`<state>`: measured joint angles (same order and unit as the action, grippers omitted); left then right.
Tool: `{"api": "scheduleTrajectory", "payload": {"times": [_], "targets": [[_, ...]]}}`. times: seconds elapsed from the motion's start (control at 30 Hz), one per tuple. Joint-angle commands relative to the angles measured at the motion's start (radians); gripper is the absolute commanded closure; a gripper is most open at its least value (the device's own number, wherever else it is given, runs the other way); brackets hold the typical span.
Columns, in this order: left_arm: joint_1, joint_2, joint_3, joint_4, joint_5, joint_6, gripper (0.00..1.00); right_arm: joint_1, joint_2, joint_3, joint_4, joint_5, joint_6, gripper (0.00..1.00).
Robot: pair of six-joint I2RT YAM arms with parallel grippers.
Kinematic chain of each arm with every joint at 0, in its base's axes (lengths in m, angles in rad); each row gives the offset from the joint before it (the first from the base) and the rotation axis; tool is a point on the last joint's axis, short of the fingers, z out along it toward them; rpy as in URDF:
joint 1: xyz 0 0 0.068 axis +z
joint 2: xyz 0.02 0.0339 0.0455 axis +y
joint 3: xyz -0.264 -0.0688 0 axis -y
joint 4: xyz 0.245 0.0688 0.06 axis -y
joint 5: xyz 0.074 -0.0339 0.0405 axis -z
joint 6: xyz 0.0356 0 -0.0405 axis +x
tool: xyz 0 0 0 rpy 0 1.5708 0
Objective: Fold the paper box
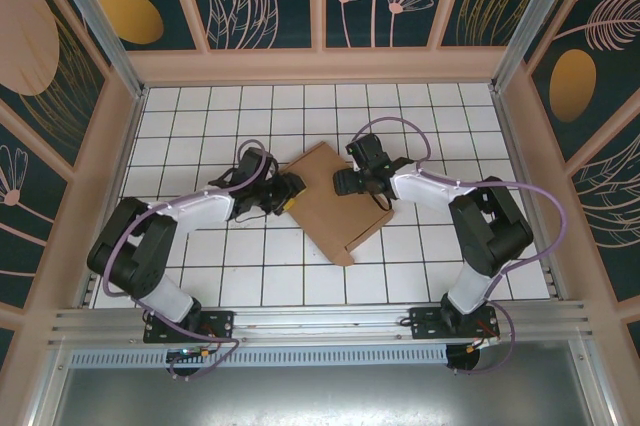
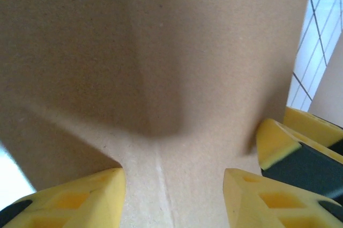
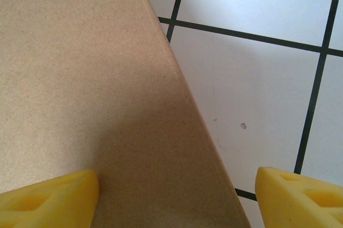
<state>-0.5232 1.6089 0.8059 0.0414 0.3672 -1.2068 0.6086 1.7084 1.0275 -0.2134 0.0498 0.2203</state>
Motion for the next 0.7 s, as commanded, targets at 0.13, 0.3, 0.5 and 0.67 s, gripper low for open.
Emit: {"api": "scheduleTrajectory", "payload": {"times": [0.13, 0.3, 0.5, 0.67], "targets": [[-0.004, 0.141, 0.026, 0.083, 0.025, -0.023, 0.51, 0.007, 0.053, -0.018, -0.041, -0.029, 0.008, 0.23], [-0.004, 0.184, 0.02, 0.268, 0.057, -0.019, 0.58, 0.013, 0.074, -0.018, -0.039, -0.071, 0.014, 0.23], [-0.004, 0.213, -0.03, 0.36, 0.081, -0.041, 0.69, 0.017, 0.088, -0.021, -0.046, -0.075, 0.017, 0.24], [-0.004, 0.113, -0.044, 0.224, 0.014, 0.045, 0.65, -0.003, 0.019, -0.02, -0.044, -0.067, 0.022, 0.23]]}}
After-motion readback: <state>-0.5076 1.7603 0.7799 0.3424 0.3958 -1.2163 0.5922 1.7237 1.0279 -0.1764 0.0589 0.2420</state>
